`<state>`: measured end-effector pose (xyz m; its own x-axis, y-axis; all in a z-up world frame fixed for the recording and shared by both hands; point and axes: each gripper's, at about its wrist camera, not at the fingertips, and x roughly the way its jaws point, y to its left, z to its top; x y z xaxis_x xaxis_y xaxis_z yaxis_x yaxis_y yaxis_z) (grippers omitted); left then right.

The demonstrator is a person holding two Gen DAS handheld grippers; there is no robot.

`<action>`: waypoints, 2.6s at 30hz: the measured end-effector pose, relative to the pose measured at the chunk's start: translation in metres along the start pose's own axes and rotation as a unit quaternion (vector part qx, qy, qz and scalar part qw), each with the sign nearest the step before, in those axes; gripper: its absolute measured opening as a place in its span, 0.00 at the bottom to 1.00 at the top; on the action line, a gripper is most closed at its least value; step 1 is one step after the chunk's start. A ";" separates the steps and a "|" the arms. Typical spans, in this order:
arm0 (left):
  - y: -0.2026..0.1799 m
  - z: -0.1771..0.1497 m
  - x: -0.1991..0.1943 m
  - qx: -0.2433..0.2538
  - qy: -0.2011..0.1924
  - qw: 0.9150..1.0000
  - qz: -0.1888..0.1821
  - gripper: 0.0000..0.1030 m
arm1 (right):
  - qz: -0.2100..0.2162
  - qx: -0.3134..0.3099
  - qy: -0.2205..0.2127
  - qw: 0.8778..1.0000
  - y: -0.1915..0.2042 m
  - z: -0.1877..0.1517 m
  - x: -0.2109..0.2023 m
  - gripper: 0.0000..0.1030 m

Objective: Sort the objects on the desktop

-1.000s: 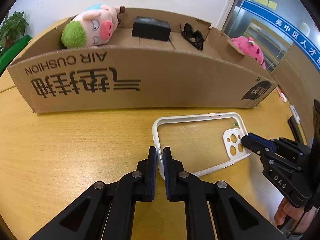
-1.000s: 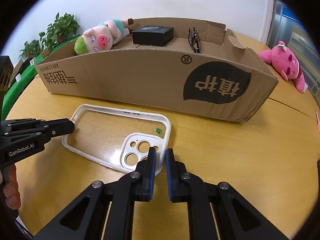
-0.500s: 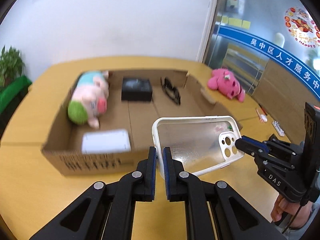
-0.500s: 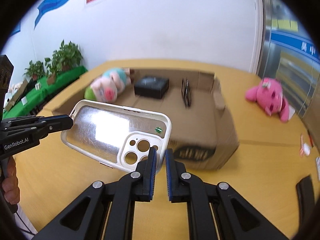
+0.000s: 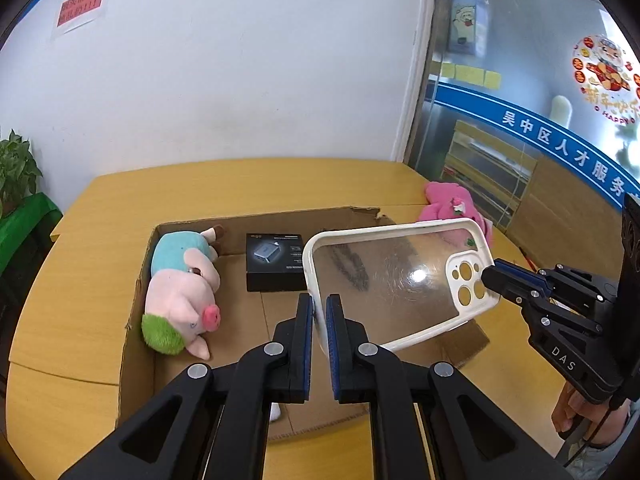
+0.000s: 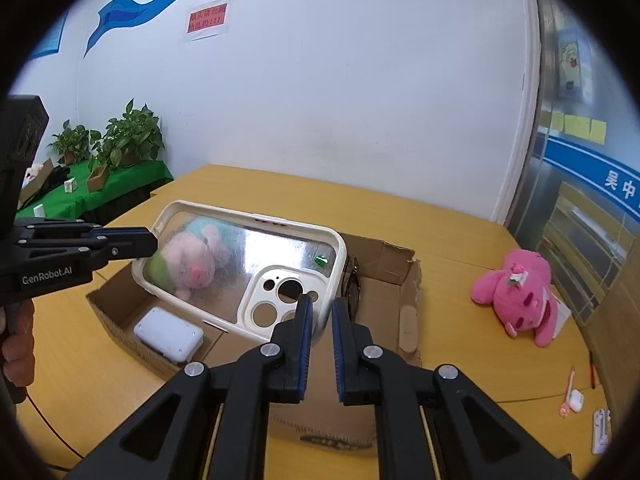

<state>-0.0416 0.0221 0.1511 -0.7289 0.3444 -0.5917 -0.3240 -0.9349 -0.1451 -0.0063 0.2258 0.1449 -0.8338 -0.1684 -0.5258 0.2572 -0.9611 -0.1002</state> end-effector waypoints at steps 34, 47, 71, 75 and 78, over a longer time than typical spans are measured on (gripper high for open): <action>0.065 -0.024 0.125 -0.051 0.142 0.982 0.115 0.73 | 0.057 0.008 0.260 0.964 0.012 -0.041 0.183 0.57; 0.018 -0.121 0.020 0.045 -0.152 0.958 0.238 1.00 | -0.024 0.046 0.013 0.999 0.027 -0.089 0.061 0.79; 0.042 -0.145 0.073 -0.024 -0.073 0.977 0.197 1.00 | -0.048 0.091 -0.027 0.994 0.023 -0.123 0.074 0.96; 0.042 -0.145 0.072 -0.024 -0.073 0.977 0.198 1.00 | -0.048 0.091 -0.026 0.994 0.023 -0.123 0.075 0.99; 0.042 -0.145 0.073 -0.026 -0.073 0.977 0.200 1.00 | -0.050 0.091 -0.026 0.994 0.023 -0.122 0.077 0.99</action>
<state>-0.0211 -0.0042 -0.0129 -0.8700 -0.0443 -0.4911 0.0327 -0.9989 0.0322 -0.0048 0.2173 -0.0013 -0.8757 -0.0773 -0.4765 0.0839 -0.9964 0.0074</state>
